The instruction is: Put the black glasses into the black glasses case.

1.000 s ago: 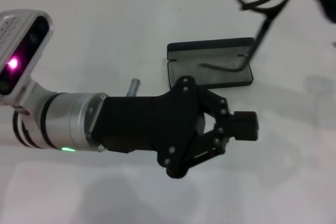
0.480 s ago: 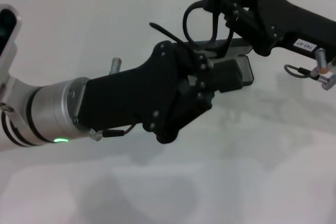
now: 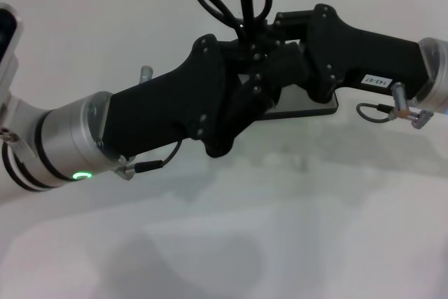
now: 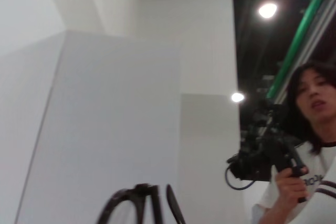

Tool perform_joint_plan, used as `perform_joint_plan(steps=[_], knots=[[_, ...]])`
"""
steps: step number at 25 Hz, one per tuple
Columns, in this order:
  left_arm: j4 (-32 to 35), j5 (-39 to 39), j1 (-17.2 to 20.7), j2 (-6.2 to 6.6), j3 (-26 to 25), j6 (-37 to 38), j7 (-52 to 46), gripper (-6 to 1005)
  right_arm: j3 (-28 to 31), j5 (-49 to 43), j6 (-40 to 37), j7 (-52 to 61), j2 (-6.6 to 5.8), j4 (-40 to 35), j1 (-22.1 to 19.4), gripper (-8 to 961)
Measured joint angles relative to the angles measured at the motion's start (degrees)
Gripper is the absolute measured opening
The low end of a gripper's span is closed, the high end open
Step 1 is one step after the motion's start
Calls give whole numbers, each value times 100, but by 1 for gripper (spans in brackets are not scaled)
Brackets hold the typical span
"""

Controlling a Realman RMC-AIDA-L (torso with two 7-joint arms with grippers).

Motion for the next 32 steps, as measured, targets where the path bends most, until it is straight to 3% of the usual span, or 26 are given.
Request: perform_joint_plan(steps=[15, 19, 21, 22, 23, 24, 26, 28, 30, 32], knots=[[-184, -151, 51, 27, 1, -161, -75, 48, -188, 14, 239, 14, 1, -148, -38, 97], [-163, -93, 136, 134, 7, 147, -72, 48, -183, 3, 344, 16, -34, -185, -86, 97], [-137, -74, 216, 244, 17, 373, -70, 48, -186, -238, 594, 150, -126, -561, -271, 97], [-102, -72, 285, 330, 25, 476, -72, 48, -187, -414, 713, 285, -162, -792, -366, 97], [-102, -72, 285, 330, 25, 476, -72, 48, -184, -698, 885, 499, -220, -1170, -508, 97], [121, -71, 534, 503, 33, 588, -122, 48, -183, -1029, 1038, 785, -264, -1634, -683, 97], [398, -78, 802, 616, 21, 601, -184, 49, -182, -1833, 1319, 1419, -302, -2628, -1048, 97], [666, -102, 1089, 737, 4, 603, -218, 49, -181, -2922, 1625, 2170, -252, -3870, -1467, 97], [828, -135, 1301, 808, -72, 604, -230, 49, -249, -4091, 1859, 2837, -105, -5138, -1802, 97], [863, -129, 1459, 815, -303, 604, -280, 49, -548, -5213, 2056, 3561, -28, -6216, -1994, 97]])
